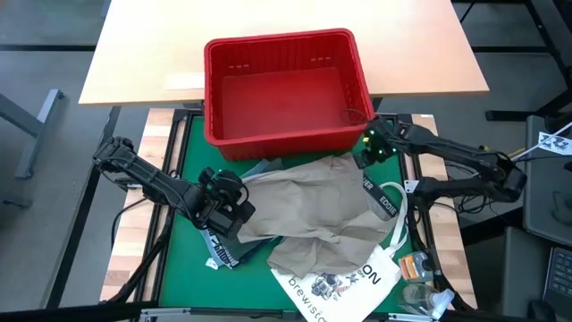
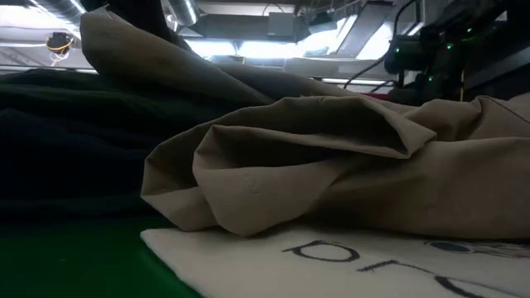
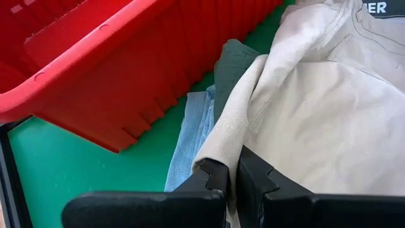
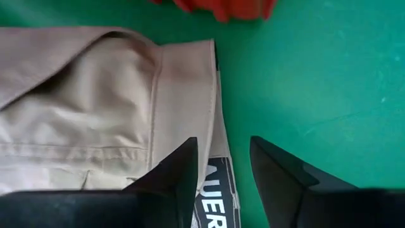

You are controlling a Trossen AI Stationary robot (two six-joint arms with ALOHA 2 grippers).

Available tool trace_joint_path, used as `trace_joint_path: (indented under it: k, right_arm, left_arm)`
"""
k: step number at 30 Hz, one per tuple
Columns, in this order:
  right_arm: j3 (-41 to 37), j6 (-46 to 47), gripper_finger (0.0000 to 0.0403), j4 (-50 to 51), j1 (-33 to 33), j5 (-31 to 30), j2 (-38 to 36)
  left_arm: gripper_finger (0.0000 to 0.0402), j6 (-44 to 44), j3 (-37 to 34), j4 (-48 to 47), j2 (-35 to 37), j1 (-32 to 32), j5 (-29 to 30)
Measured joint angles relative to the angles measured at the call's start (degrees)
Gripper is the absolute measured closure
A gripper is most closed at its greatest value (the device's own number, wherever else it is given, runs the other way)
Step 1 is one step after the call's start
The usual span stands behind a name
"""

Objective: Fold Laundry from Bin
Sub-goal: Fold the light brown shorts

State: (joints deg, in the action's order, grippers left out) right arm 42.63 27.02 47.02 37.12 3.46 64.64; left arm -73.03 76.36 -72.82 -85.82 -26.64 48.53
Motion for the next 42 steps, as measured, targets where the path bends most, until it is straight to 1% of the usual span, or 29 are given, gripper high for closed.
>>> trace_joint_path:
  k: [2,10,15,19,21,24,36,42]
  right_arm:
    - [0.00,0.01,0.0260,-0.04,0.57,0.99,1.53]
    - [0.09,-0.80,0.0260,-1.54,0.44,1.42,8.50]
    - [0.17,-3.17,0.0260,-4.20,0.42,5.63,10.70]
    - [0.17,-3.33,0.0260,-5.85,0.42,8.15,10.89]
    - [0.17,-3.34,0.0260,-5.19,0.41,7.71,10.89]
    - [0.17,-3.19,0.0260,-3.84,0.40,5.54,10.89]
    - [0.14,-3.11,0.0260,-3.26,0.40,6.92,10.96]
    - [-2.43,-7.54,0.0260,-4.38,1.04,8.77,10.89]
  left_arm:
    - [0.0395,0.00,0.00,0.00,0.00,0.00,0.00]
    - [0.0395,-0.28,0.00,0.50,0.00,-0.01,0.00]
    - [0.0395,-0.29,0.00,0.50,0.00,-0.01,0.00]
    - [0.0395,-0.28,0.00,0.50,0.00,0.00,0.00]
    - [0.0395,-0.28,0.00,0.50,0.00,-0.01,0.00]
    - [0.0395,-0.28,0.00,0.48,0.00,-0.01,0.00]
    - [0.0395,-0.28,0.00,0.48,0.00,-0.01,0.00]
    - [0.0395,-0.28,0.00,0.48,0.00,-0.01,0.00]
